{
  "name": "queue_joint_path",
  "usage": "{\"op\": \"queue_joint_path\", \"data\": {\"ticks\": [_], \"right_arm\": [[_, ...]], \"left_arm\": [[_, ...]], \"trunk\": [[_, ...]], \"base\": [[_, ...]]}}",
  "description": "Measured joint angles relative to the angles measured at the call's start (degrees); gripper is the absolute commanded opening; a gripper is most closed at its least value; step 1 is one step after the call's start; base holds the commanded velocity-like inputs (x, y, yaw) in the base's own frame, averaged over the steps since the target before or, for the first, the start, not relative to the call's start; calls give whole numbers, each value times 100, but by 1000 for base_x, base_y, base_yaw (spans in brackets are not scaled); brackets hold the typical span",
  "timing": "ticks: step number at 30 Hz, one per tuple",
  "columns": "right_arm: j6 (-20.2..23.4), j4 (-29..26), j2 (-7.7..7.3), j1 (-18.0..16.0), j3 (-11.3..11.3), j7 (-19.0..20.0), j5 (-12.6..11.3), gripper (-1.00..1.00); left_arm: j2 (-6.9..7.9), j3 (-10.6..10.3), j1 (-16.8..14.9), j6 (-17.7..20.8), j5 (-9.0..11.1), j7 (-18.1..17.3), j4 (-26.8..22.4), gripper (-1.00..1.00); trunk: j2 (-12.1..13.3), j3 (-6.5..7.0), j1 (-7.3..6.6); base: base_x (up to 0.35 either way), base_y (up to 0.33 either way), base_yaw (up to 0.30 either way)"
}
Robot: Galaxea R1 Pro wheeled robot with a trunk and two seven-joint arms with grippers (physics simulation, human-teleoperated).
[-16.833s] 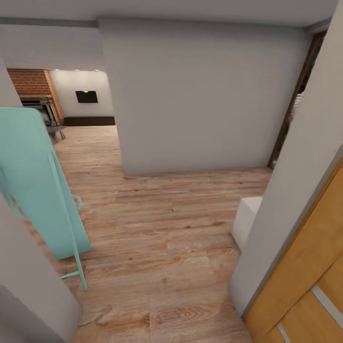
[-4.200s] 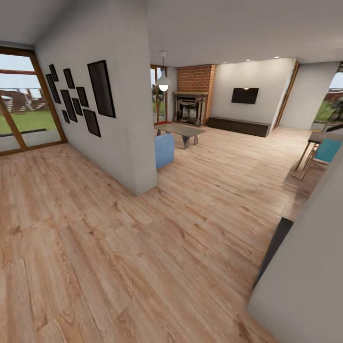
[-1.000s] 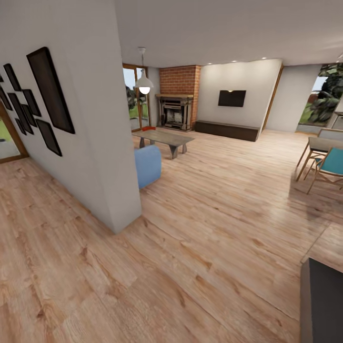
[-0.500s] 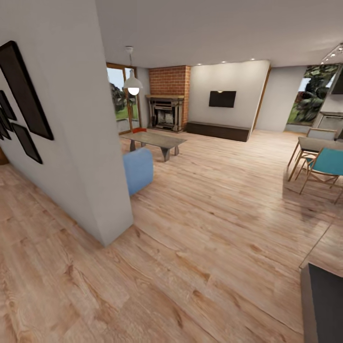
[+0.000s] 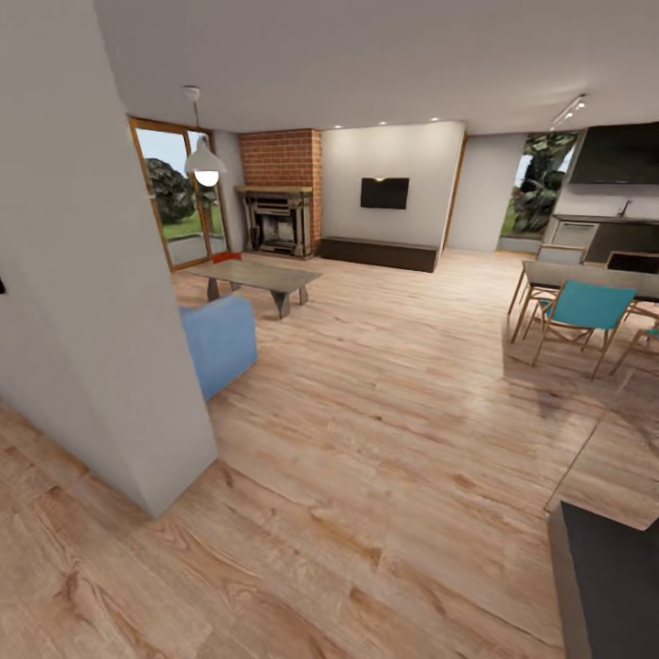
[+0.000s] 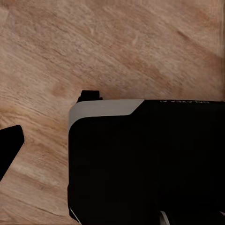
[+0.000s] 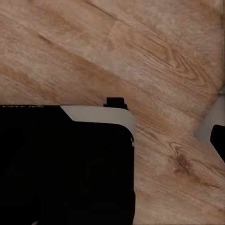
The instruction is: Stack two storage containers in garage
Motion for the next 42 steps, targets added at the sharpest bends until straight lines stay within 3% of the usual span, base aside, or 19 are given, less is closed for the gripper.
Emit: {"op": "queue_joint_path", "data": {"ticks": [27, 42], "right_arm": [[0, -2, 0, 0, 0, -7, 0, 100], [5, 0, 1, 0, 0, -6, 1, 100]], "left_arm": [[-6, -5, 0, 10, 0, 0, 0, 100], [4, 3, -1, 13, 7, 0, -1, 100]], "trunk": [[0, 101, 0], [0, 112, 0]], "base": [[334, 0, -246], [337, 0, -23]]}}
